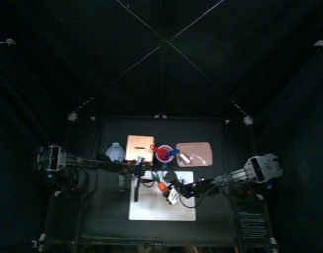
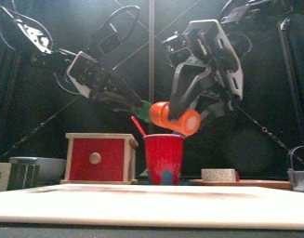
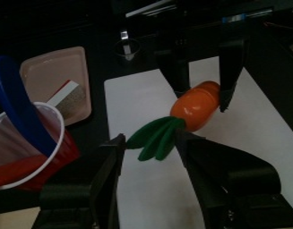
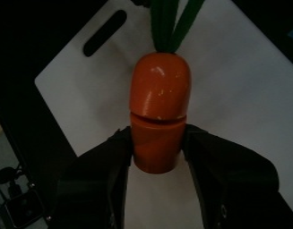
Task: Grasp carrot with both arms
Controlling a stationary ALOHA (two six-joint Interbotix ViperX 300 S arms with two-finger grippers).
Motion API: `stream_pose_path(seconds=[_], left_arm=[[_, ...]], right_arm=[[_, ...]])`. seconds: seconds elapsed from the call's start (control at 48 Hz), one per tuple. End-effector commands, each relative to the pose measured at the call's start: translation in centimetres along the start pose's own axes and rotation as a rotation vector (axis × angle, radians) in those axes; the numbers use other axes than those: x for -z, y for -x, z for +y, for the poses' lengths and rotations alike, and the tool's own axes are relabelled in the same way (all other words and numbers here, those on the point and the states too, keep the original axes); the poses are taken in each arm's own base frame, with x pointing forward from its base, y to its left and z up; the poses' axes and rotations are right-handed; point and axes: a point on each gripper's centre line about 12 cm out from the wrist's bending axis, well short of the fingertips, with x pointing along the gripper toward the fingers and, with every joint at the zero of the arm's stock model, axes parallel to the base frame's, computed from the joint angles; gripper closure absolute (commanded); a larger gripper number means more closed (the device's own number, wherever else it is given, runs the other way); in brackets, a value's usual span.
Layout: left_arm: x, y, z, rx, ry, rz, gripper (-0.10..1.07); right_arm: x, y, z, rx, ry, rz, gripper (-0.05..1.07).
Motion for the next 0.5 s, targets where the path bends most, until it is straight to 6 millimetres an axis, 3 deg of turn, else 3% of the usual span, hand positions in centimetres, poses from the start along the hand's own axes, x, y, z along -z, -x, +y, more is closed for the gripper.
stream_pose_path(seconds=[0.0,0.479], left_arm=[[-1.17,-0.12,0.41,-0.009,-0.013,-0.033,0.13],[-1.01,0.32,0.02,-0.006,-0.044,-0.01,0.13]], right_arm=[[-0.9,0.62,1.14,-0.041,-0.003,-0.025,0.53],[-0.7,0.51,1.45,-0.047,0.001,-0.021,0.53]])
